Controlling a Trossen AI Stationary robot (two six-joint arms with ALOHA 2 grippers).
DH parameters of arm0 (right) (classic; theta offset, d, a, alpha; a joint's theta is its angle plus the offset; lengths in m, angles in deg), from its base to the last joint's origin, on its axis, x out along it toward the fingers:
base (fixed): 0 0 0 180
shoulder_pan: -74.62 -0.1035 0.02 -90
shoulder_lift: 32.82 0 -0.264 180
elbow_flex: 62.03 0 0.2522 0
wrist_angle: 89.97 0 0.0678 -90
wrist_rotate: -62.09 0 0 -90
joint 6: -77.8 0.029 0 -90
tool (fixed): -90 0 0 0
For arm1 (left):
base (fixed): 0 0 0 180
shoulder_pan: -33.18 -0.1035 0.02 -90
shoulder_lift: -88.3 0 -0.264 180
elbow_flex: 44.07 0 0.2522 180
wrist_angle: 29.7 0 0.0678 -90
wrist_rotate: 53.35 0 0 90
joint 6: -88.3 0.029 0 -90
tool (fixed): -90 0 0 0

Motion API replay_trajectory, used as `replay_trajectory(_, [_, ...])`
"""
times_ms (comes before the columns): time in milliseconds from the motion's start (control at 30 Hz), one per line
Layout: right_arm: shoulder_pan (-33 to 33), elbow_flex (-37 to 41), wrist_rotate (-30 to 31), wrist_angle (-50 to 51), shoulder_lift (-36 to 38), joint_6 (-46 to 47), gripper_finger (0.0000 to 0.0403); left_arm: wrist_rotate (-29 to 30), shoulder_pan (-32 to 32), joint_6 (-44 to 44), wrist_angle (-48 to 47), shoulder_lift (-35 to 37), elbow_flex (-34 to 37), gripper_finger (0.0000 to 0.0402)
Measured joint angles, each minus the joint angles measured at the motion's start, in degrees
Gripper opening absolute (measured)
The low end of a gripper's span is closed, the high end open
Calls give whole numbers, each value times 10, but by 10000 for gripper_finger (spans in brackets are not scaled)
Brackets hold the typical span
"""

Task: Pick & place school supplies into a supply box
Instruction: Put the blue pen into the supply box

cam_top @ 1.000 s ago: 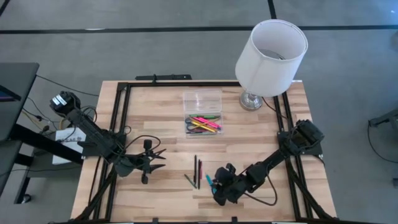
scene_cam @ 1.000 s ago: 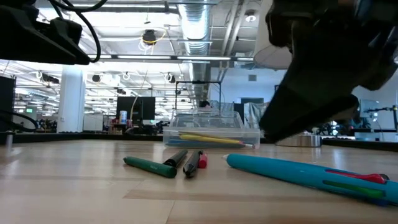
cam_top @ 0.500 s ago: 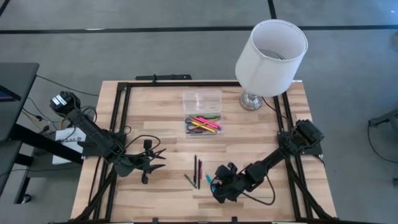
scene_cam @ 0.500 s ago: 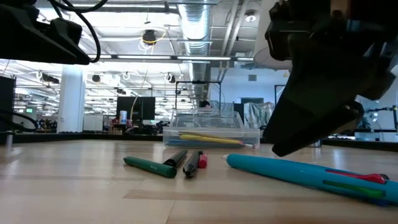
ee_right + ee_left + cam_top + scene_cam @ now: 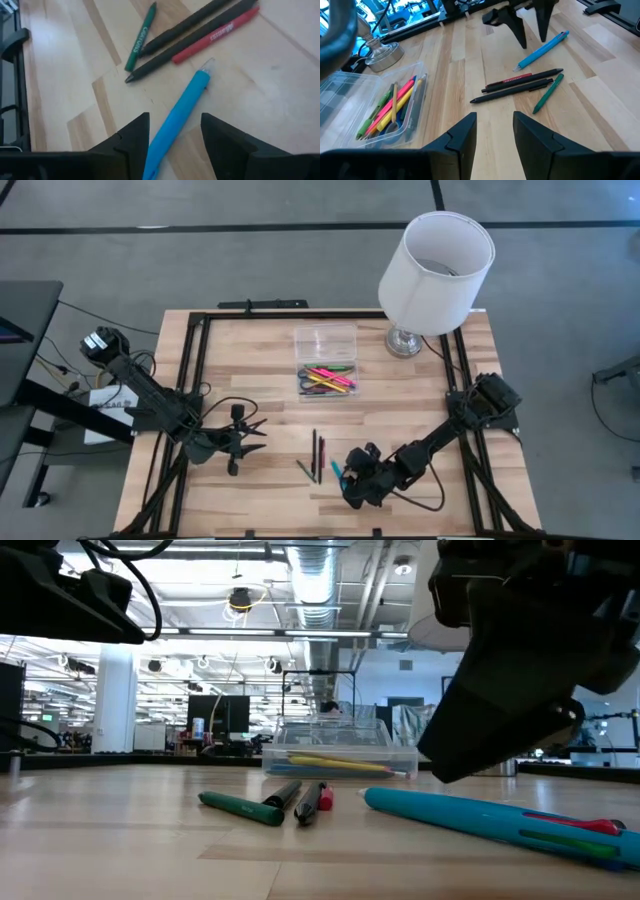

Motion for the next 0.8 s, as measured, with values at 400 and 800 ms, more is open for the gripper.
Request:
replay_trajectory(400, [5, -2, -12, -41, -40, -6, 146, 0, 0, -3, 0, 0, 0, 123])
replay_trajectory(800, [-2, -3, -26, -11, -47, -130, 114, 0, 0, -4, -1, 0, 0, 123])
